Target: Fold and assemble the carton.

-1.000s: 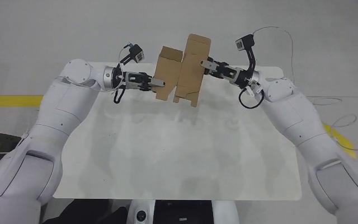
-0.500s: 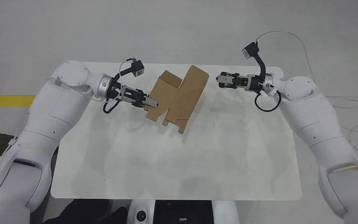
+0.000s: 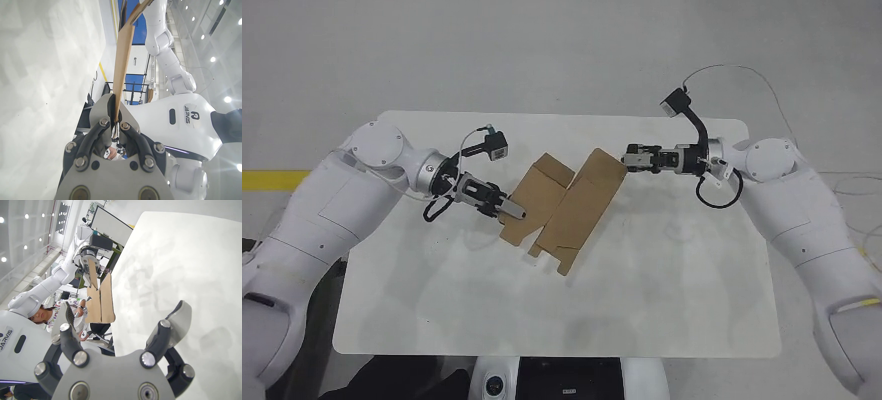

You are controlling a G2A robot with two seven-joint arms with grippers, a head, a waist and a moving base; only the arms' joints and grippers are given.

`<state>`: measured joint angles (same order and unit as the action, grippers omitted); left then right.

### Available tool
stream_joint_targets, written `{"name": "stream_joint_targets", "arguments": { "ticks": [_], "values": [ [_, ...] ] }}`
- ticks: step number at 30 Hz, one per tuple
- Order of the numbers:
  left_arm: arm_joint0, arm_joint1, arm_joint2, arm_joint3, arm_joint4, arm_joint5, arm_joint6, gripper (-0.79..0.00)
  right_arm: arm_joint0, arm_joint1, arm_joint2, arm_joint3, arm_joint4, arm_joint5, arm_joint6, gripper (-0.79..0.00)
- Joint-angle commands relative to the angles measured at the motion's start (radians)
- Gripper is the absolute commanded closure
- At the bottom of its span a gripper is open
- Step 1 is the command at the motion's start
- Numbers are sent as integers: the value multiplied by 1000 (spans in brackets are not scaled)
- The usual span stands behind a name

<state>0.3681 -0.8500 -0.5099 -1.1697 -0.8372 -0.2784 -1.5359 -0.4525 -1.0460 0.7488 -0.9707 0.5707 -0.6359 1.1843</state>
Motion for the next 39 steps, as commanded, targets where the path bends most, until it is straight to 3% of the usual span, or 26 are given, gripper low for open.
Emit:
{"name": "stream_joint_targets", "arguments": {
  "ticks": [1,21,28,39],
  "values": [
    [-12,7,30,-7,-15,-6,0,0,1,1,-8,-6,11,11,11,-785],
    [-90,28,155,-24,-96,-6,0,0,-18,4,-45,-83,45,80,41,-785],
    [-98,30,168,-33,-100,-6,0,0,-25,-18,-49,-57,141,112,112,-785],
    [-100,31,179,-32,-102,-6,0,0,-21,-43,-63,-62,170,165,165,-785]
  ]
}}
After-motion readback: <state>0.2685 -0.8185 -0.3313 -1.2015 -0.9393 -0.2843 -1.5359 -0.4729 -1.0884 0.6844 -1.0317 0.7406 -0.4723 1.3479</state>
